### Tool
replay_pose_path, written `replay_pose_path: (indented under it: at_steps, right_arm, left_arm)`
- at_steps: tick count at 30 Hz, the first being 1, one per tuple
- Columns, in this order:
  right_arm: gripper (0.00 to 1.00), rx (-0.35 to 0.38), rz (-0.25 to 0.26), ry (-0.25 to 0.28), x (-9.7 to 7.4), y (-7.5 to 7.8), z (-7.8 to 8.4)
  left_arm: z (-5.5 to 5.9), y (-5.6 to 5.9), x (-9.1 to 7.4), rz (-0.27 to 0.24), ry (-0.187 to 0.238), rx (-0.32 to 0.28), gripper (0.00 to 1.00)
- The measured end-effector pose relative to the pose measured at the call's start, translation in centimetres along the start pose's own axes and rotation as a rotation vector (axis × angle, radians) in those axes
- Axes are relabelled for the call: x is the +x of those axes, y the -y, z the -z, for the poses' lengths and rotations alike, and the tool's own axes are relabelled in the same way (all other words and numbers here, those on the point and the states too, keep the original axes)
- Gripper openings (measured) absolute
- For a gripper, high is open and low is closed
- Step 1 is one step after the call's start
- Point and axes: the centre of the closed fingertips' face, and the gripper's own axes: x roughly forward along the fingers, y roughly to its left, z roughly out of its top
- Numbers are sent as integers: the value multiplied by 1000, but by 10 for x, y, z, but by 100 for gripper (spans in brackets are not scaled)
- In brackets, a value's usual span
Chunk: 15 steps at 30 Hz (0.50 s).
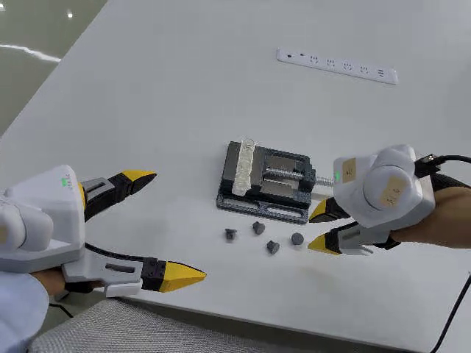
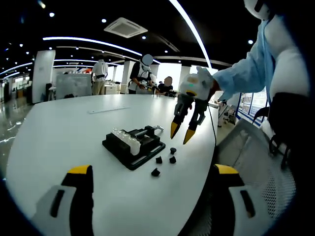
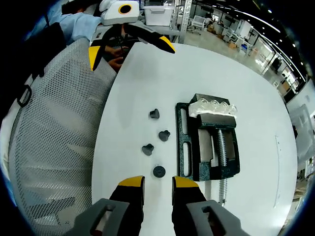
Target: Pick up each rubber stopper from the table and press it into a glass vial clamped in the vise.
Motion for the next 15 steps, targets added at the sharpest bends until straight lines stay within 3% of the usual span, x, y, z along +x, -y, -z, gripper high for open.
replay_pose_path:
  at_steps: [7, 15]
  right_arm:
    - [16, -40, -21, -36, 7, 2, -2]
    - [13, -65, -53, -79, 14, 3, 2]
  left_arm:
    - [4, 2, 2, 8, -8, -3, 99]
    - [1, 5, 4, 13, 6, 3, 99]
